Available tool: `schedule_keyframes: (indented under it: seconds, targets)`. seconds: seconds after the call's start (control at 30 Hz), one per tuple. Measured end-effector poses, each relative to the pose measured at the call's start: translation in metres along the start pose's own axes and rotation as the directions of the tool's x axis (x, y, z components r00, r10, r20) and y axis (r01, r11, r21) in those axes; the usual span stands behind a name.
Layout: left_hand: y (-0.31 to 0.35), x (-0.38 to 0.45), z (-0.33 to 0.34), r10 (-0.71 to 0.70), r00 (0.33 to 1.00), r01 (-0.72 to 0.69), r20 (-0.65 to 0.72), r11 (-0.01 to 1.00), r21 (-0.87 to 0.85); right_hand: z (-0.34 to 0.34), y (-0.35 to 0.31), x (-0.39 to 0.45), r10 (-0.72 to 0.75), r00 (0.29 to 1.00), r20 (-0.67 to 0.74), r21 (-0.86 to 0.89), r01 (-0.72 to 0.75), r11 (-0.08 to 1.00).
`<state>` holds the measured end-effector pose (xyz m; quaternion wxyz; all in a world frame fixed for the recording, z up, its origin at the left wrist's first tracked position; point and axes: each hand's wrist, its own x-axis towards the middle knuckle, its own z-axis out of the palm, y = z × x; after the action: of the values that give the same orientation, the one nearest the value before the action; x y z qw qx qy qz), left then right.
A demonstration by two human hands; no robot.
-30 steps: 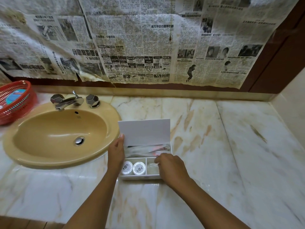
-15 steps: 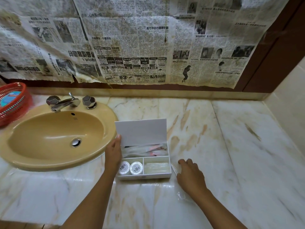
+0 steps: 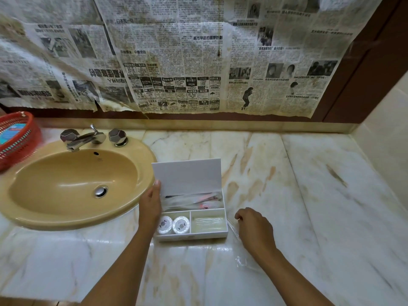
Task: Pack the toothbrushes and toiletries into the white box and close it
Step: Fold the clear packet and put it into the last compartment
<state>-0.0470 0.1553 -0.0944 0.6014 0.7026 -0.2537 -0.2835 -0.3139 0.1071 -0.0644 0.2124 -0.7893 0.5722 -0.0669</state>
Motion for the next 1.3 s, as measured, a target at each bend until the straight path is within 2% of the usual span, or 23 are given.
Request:
schedule_keyframes:
  seconds: [0.13,0.27,0.47,0.57,0.7,0.83,0.9,1.0,1.13,1.3]
  targets:
    - [0.002,-0.001,0.001,0.000,1.000,0.000,-0.003,1.000,-0.003,-0.007,-0.009,0.004,-0.042,0.991,-0.129,0.095,0.055,0.994]
    - [0.003,-0.001,0.001,-0.008,1.000,0.008,0.002,1.000,-0.008,-0.022,-0.027,0.006,-0.139,0.965,-0.222,0.192,0.183,0.964]
    - [0.004,-0.001,0.001,-0.007,1.000,0.008,0.009,1.000,-0.019,-0.024,-0.058,0.011,-0.327,0.910,-0.255,0.195,0.380,0.904]
    - [0.004,-0.002,0.001,-0.002,1.000,0.003,0.012,1.000,-0.023,-0.012,-0.068,0.012,-0.394,0.894,-0.212,0.198,0.434,0.879]
    - [0.006,-0.003,0.002,-0.007,1.000,0.008,0.008,0.999,-0.035,0.006,-0.077,0.012,-0.418,0.900,-0.122,0.204,0.435,0.877]
    - [0.006,-0.003,0.003,-0.014,1.000,0.014,0.002,0.999,-0.039,0.024,-0.080,0.008,-0.385,0.919,0.086,0.224,0.359,0.906]
    - [0.005,-0.002,0.002,-0.017,1.000,0.017,-0.008,0.999,-0.033,0.028,-0.080,0.005,-0.352,0.925,0.140,0.236,0.314,0.919]
    - [0.004,-0.002,0.002,-0.014,1.000,0.014,-0.009,1.000,-0.025,0.025,-0.083,0.002,-0.342,0.932,0.123,0.240,0.307,0.921]
    - [0.007,-0.003,0.002,-0.016,1.000,0.016,-0.007,1.000,-0.026,0.016,-0.080,0.000,-0.326,0.944,0.051,0.130,0.317,0.939]
    - [0.007,-0.004,0.002,-0.023,1.000,0.023,-0.004,0.999,-0.037,0.024,-0.073,-0.005,-0.291,0.943,0.162,0.099,0.278,0.955]
